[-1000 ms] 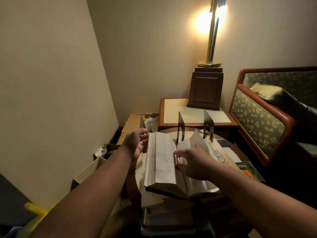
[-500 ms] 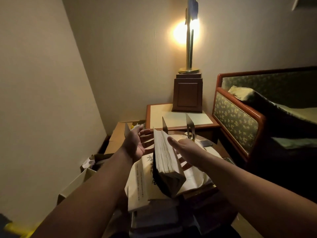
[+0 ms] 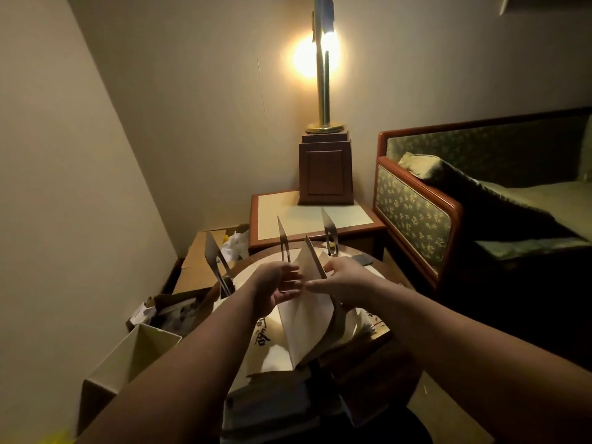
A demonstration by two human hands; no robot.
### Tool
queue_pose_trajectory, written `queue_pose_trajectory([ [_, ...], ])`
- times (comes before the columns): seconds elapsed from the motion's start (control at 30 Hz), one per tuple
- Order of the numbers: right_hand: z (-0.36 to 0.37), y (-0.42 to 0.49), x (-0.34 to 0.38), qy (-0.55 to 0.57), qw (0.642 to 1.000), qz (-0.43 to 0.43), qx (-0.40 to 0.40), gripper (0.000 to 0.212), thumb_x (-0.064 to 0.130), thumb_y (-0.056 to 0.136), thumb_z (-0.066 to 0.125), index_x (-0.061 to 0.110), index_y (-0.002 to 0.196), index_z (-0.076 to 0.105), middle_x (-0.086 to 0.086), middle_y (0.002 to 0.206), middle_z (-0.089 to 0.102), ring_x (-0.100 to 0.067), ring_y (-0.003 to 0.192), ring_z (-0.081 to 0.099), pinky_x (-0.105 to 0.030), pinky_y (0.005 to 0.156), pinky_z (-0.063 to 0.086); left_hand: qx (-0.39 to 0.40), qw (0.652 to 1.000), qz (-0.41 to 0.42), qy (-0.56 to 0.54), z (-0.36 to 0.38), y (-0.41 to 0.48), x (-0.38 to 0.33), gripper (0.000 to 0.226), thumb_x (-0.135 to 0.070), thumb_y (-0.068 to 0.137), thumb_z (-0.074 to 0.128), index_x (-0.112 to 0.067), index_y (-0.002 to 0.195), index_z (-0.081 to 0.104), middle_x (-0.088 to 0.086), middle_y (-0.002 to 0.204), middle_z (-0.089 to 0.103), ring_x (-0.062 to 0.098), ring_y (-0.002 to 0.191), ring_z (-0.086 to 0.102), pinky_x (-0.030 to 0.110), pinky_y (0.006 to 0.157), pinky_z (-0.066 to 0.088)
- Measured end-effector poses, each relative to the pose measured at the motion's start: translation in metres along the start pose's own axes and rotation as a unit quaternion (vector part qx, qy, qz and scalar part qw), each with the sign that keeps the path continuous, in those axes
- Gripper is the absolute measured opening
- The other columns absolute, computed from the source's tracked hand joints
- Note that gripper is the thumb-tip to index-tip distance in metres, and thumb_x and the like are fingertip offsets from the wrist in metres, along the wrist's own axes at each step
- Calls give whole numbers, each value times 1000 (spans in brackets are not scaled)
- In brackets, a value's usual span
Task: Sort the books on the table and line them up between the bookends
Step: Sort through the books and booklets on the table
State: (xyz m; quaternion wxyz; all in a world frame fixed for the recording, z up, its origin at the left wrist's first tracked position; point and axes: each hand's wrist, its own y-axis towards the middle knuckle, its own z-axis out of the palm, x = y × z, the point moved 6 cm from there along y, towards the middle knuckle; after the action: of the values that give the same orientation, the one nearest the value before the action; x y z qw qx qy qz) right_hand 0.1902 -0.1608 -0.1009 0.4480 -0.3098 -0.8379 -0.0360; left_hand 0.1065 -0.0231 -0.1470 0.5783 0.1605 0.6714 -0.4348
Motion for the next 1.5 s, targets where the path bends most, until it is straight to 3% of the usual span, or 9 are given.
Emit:
queue_pose_trajectory([
  [0.1,-9,-2,-6,-50,998,-20,-36,47,17,83,77,11,125,57,-8,118,62,-27,104,65,-38,76,61,-6,991,28,131,6,8,2,19,-10,93,59,-3,109,65,18,111,64,27,98,65,33,83,58],
  [0.27,-8,-4,-25,-156,983,-17,-93,47,18,83,78,12,125,57,-9,122,61,-26,108,62,-30,82,57,-37,933,83,348,-1,26,6,27,-9,84,66,-24,107,64,10,118,57,26,101,60,29,67,57],
  [0.43,-3,-4,-33,-215,968,-50,-119,60,27,85,75,12,135,46,-10,131,55,-27,115,56,-31,90,51,-56,884,82,457,-22,41,8,55,-42,76,75,-26,125,55,10,134,48,27,118,51,43,99,50],
  [0.57,6,-3,-30,-316,937,-104,-101,76,23,89,68,22,153,26,-8,159,24,-35,142,27,-47,110,37,-67,846,61,526,-36,41,12,85,-64,77,65,-24,147,38,8,151,38,30,135,39,49,110,39],
  [0.87,37,-1,-51,-395,914,-96,11,70,23,98,52,23,156,12,-1,165,-1,-40,148,-9,-57,118,8,-76,838,46,538,-53,48,15,52,-38,100,46,-17,147,41,9,149,46,28,137,41,46,112,36],
  [1.0,37,6,-64,-322,942,-96,-5,56,41,104,33,33,155,10,5,165,-5,-31,149,-12,-51,120,6,-69,866,50,493,-58,50,15,50,-43,102,42,-23,147,41,7,150,44,28,138,40,46,113,34],
  [1.23,34,4,-65,-239,967,-88,1,78,67,92,14,27,157,1,4,165,-3,-24,150,-12,-39,119,-1,-77,922,55,376,-65,53,7,47,-38,106,31,-7,135,51,16,135,55,26,120,51,40,102,40],
  [1.4,29,7,-71,-177,979,-98,-6,81,72,87,2,32,155,18,6,165,3,-21,151,-6,-42,121,3,-57,976,11,212,-66,51,1,61,-47,106,16,-1,119,55,17,100,62,31,107,55,37,89,42],
  [1.5,28,9,-75,-180,979,-93,5,79,71,86,0,37,152,26,7,165,0,-22,151,-8,-49,121,6,-55,987,15,147,-62,46,-9,66,-56,103,12,-7,109,57,17,107,62,32,111,52,45,101,37],
])
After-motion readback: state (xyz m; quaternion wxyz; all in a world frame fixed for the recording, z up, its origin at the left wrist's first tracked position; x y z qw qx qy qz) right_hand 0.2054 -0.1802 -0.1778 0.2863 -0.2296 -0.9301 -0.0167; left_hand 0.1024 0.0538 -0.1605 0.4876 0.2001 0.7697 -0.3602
